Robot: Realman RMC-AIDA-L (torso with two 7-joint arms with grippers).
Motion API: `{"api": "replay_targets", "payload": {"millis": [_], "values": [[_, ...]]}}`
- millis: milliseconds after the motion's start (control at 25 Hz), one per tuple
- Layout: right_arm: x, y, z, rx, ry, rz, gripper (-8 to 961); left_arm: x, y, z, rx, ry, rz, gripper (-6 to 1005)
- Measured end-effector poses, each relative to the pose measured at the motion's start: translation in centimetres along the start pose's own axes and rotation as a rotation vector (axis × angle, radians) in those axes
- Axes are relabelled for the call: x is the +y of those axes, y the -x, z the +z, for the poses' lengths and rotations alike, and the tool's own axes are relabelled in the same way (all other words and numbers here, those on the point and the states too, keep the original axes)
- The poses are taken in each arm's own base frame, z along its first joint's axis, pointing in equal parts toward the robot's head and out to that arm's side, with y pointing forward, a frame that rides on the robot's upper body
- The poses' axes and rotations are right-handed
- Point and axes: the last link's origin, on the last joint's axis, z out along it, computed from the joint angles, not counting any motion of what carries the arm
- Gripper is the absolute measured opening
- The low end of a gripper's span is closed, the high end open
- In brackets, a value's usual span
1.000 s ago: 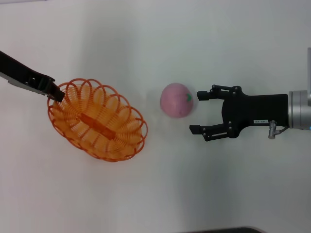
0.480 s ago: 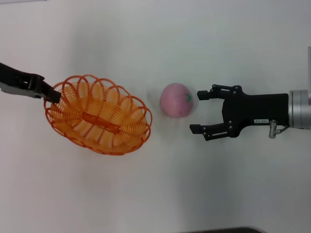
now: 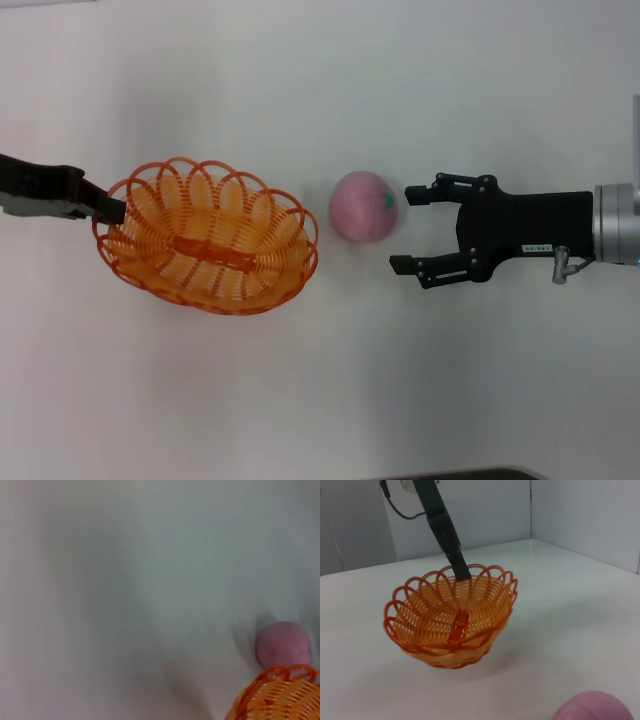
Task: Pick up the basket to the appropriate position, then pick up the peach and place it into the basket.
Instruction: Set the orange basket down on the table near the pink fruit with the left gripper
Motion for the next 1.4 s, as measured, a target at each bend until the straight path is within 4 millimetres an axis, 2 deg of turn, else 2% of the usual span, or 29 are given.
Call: {"api": "replay_targets", "payload": {"millis": [360, 600, 1040, 1400], "values": [[-0.2, 0.3, -0.1, -0.001, -0.005, 0.001, 933, -0.7, 1.1, 0.0, 0.033, 0.028, -0.066, 46], [-0.3, 0.3, -0.2, -0.001, -0.009, -0.003, 932, -1.6, 2.6, 0.6, 0.081, 0.053, -0.153, 46], [-0.3, 0.3, -0.3, -0.003, -0.012, 0.000, 931, -0.8, 3.9, 2.2, 0.116, 0.061, -0.173, 45], [-0.3, 0.2, -0.3, -0.004, -0.016, 0.001, 930, -1.3, 5.1, 2.8, 0.154, 0.091, -0.238, 45]]}}
